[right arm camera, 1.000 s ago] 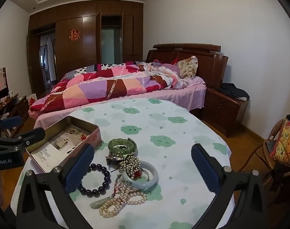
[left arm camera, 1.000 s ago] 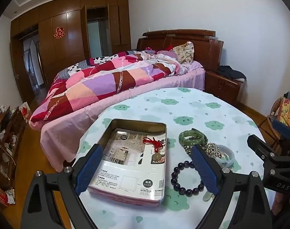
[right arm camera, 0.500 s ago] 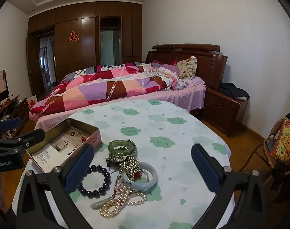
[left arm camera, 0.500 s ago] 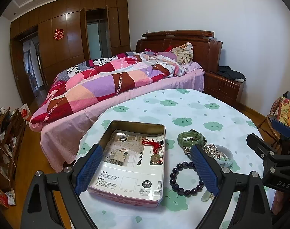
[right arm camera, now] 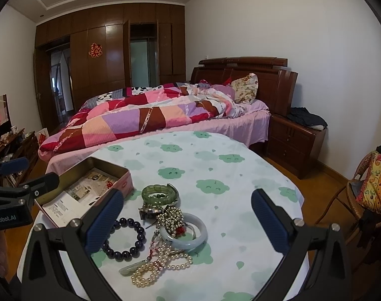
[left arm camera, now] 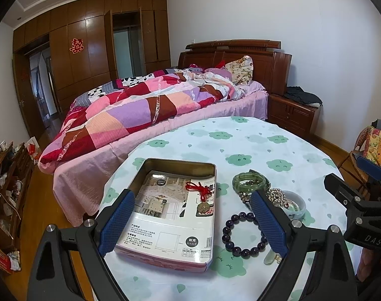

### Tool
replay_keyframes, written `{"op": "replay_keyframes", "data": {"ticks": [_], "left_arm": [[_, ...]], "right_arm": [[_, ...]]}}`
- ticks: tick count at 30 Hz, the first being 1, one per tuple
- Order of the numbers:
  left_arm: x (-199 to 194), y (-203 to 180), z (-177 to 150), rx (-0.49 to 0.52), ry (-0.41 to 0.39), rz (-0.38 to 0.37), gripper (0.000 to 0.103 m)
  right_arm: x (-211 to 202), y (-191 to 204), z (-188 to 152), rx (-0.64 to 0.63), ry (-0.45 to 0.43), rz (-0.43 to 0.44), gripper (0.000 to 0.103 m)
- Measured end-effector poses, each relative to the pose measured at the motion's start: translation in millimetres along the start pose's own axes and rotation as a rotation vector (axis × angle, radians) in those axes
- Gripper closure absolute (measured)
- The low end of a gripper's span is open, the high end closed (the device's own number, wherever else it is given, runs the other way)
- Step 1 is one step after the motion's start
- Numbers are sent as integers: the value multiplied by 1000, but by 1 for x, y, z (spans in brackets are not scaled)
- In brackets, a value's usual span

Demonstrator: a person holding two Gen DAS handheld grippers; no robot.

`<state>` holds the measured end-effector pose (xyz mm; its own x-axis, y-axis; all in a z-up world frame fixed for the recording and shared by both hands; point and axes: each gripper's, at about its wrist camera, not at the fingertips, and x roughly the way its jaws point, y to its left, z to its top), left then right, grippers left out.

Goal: Organize jewelry

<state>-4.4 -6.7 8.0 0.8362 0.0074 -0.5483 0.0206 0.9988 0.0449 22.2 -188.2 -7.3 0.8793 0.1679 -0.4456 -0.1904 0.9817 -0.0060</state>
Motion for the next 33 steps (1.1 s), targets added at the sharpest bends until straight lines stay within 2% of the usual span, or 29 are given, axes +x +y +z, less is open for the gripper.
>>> {"op": "replay_keyframes", "data": {"ticks": [33], "left_arm": [[1, -1, -2, 1, 0, -1, 10]], "right_arm": [[1, 0, -1, 5, 2, 1, 0]]}}
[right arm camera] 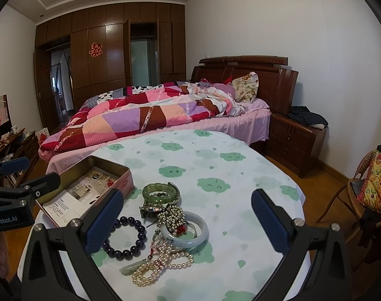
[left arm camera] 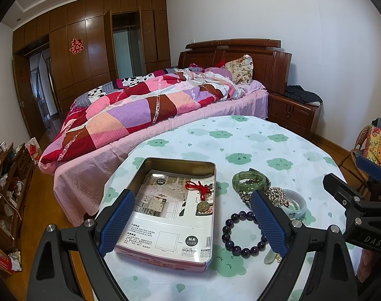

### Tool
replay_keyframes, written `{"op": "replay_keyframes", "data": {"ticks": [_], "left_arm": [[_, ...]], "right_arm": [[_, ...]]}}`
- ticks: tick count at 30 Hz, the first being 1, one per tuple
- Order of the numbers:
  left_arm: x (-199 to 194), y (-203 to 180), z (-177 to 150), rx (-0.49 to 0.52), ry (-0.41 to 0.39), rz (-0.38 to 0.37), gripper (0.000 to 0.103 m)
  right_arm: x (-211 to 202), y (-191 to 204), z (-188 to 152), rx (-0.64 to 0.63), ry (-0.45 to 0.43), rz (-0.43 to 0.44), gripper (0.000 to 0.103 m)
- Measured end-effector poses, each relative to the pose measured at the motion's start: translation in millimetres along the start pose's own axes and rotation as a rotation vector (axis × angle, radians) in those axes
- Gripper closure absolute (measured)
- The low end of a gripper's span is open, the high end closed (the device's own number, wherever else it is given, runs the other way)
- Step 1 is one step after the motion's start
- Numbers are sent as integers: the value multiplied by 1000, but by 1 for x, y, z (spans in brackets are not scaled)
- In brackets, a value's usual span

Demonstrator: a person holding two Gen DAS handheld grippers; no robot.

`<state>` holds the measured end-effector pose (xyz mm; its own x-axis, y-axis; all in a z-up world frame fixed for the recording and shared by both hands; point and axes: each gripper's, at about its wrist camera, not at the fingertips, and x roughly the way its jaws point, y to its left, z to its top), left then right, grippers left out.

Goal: Organize jewelry

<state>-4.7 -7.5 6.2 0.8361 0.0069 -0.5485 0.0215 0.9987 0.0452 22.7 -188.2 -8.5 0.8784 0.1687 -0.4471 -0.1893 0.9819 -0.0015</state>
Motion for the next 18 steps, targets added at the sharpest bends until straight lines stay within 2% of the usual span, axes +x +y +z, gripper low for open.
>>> {"op": "replay_keyframes", "data": {"ticks": [18], "left_arm": [[7, -3, -10, 7, 18, 1, 10]], "right_arm": [[1, 1, -9, 7, 18, -2, 0]]}}
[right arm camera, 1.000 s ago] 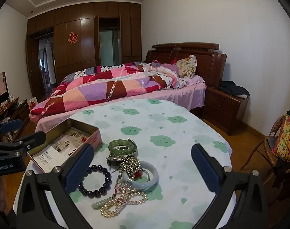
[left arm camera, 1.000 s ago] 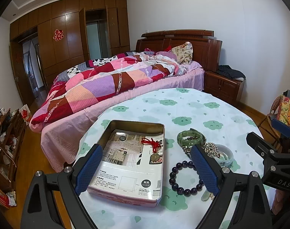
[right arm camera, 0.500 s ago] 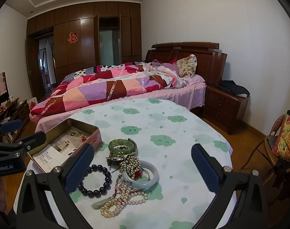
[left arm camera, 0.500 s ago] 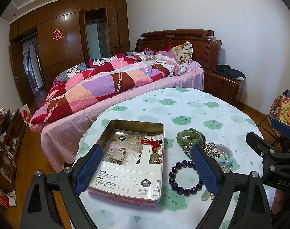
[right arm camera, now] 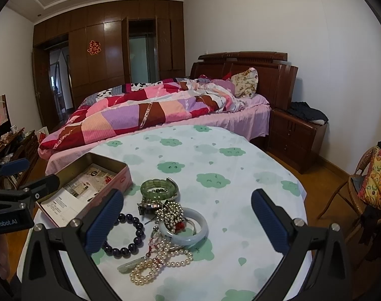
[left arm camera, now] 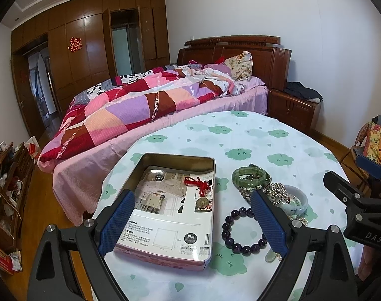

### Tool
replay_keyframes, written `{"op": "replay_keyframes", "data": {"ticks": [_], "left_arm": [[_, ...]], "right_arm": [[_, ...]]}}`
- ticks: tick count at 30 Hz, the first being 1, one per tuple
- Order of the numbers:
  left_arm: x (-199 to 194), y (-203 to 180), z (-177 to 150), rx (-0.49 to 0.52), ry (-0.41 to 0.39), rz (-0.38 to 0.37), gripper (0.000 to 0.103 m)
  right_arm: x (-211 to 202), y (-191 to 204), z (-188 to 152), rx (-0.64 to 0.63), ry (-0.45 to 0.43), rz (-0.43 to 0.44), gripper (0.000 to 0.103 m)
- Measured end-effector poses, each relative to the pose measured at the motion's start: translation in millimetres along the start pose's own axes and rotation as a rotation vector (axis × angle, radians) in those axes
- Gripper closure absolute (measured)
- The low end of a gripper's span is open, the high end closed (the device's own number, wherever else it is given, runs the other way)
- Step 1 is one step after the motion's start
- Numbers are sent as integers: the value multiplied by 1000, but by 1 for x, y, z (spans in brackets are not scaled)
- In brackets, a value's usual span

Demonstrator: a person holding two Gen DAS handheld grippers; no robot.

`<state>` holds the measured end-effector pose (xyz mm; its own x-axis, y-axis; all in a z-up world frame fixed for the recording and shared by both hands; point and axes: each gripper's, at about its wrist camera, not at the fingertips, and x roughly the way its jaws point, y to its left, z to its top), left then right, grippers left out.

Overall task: Organize jewelry
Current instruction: 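Reach the right gripper into the jewelry pile and grasp the gold beaded chain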

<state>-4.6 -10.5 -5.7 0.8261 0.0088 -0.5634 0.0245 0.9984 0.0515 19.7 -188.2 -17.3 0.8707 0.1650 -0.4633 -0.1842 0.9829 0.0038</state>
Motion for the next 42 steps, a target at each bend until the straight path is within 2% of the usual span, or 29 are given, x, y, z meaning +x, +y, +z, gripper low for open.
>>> {"op": "replay_keyframes", "data": {"ticks": [13, 18, 20, 22, 25, 26, 29, 33, 38, 40, 42], "left_arm": [[26, -10, -19, 15, 62, -41, 10], [30, -26, -27, 63, 71, -66, 11], [30, -30, -29, 77, 71, -79, 18], [31, -30, -29, 73, 76, -93, 20], [34, -28, -28, 59, 81, -93, 24], [35, -27, -28, 51, 87, -95, 27], [38, -25, -30, 33, 101, -92, 27], [40, -26, -31, 34, 106, -94, 27], [43, -24, -31, 26, 114, -100, 27], [44, -23, -31, 20, 116, -102, 27], [44, -23, -31, 16, 119, -106, 27]], "right_arm": [[31, -40, -28, 88, 149, 24, 1], [46, -44, -36, 94, 233, 76, 24], [47, -42, -39, 85, 248, 103, 26], [48, -37, -41, 65, 263, 120, 27], [49, -27, -38, 25, 275, 147, 37], [51, -25, -35, 15, 277, 159, 43], [58, -17, -25, -9, 294, 202, 45], [74, -1, -17, -71, 304, 204, 45], [100, 10, -21, -100, 379, 205, 45], [106, 10, -24, -94, 416, 224, 70], [102, 7, -24, -83, 411, 237, 83]]}}
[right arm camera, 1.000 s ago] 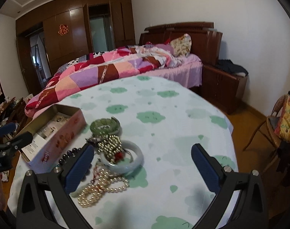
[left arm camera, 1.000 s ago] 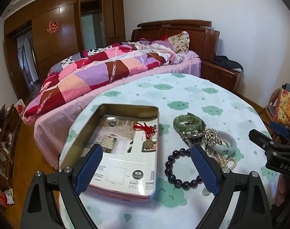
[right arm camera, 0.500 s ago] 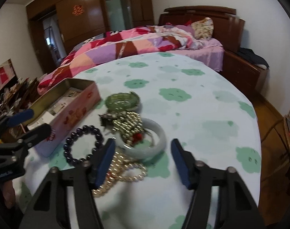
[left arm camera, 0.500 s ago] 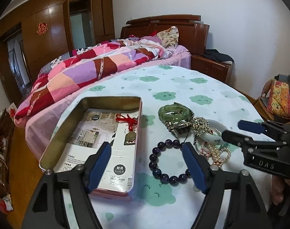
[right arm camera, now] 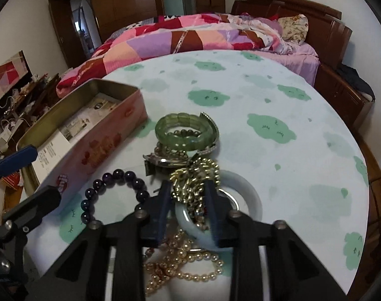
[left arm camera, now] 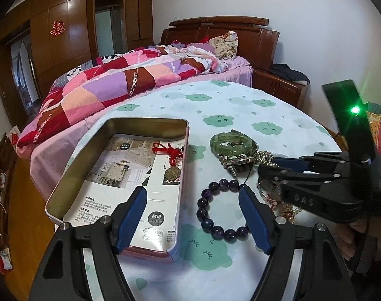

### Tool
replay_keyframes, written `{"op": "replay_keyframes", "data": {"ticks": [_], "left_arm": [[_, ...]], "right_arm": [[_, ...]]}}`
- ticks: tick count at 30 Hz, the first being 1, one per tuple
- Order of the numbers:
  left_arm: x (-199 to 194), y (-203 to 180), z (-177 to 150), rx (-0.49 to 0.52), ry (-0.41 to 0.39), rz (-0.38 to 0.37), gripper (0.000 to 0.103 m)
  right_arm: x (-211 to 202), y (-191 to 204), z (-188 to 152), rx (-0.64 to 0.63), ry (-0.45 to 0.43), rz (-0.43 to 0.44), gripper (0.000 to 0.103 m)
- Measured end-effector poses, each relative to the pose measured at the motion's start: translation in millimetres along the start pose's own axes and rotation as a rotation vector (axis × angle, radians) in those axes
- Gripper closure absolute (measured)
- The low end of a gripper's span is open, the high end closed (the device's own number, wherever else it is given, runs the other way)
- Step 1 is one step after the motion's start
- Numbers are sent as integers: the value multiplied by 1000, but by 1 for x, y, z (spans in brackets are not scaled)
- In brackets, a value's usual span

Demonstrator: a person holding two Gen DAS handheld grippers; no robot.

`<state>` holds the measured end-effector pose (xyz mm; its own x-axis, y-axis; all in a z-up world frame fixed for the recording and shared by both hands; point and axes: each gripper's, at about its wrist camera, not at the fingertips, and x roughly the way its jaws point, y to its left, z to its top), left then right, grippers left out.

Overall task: Organize jewelry
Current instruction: 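Reach the right gripper into the jewelry pile and grasp the gold beaded chain, then grasp the silver watch with the left gripper while the right gripper lifts the gold chain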

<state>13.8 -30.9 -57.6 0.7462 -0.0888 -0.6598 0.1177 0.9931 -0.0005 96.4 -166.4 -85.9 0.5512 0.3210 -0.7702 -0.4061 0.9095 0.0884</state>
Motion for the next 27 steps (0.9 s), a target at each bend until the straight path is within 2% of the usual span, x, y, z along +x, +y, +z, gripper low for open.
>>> {"op": "replay_keyframes", "data": {"ticks": [1, 2, 7, 10, 13, 16, 22, 25, 27], "left_arm": [[0, 0, 0, -1, 1, -2, 27], [0, 0, 0, -1, 2, -4, 27], [3, -3, 0, 8, 9, -15, 27], [5, -7, 4, 10, 12, -41, 27], [10, -22, 14, 73, -1, -60, 27], [26, -37, 21, 124, 3, -69, 27], [68, -54, 27, 171, 76, -82, 28], [81, -57, 32, 187, 102, -101, 42], [87, -61, 33, 200, 123, -110, 55]], "right_arm": [[-3, -2, 0, 9, -10, 4, 84], [-8, -5, -1, 28, -25, 21, 91], [-35, -10, 4, 58, -136, 60, 91], [-45, -13, 10, 78, -171, 70, 91], [-56, -19, 16, 102, -210, 69, 91], [-66, -23, 19, 120, -241, 73, 91], [-66, -28, 16, 130, -248, 62, 91], [-64, -29, 14, 133, -247, 67, 91], [-65, -28, 13, 128, -252, 71, 91]]}}
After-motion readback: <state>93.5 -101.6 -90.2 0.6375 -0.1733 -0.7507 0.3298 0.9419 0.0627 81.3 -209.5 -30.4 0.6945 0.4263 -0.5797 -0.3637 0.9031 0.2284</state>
